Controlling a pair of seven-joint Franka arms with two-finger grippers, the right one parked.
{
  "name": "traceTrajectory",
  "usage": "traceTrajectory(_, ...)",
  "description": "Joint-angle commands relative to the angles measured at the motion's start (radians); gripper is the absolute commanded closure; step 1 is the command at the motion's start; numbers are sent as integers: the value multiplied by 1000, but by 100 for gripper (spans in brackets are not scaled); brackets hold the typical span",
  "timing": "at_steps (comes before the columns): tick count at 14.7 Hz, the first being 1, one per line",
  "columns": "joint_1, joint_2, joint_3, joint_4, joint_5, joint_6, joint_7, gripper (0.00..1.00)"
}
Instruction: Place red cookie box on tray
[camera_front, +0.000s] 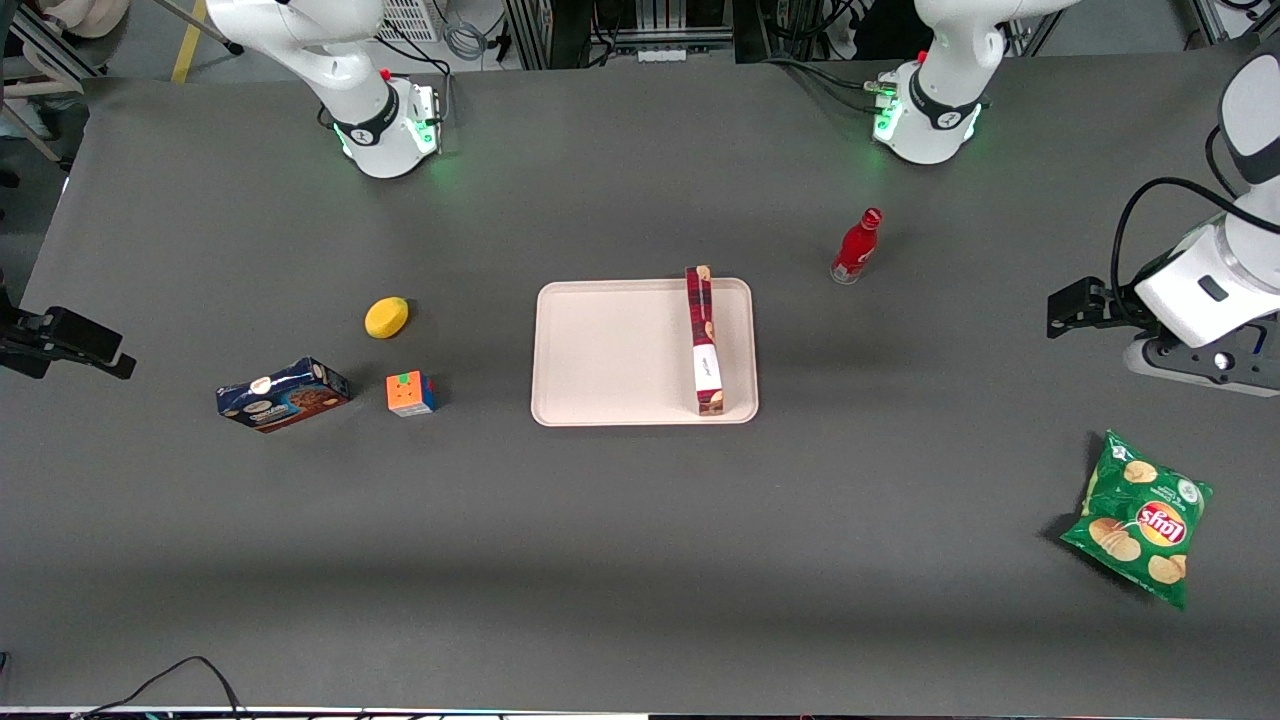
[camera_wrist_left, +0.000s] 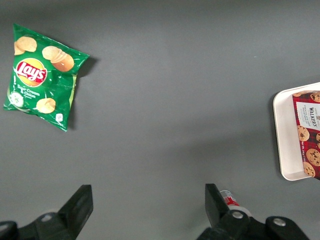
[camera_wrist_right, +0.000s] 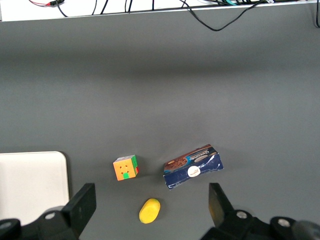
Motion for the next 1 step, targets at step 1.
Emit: traceTrajectory(1, 5, -13, 2, 8, -4, -8, -4, 0)
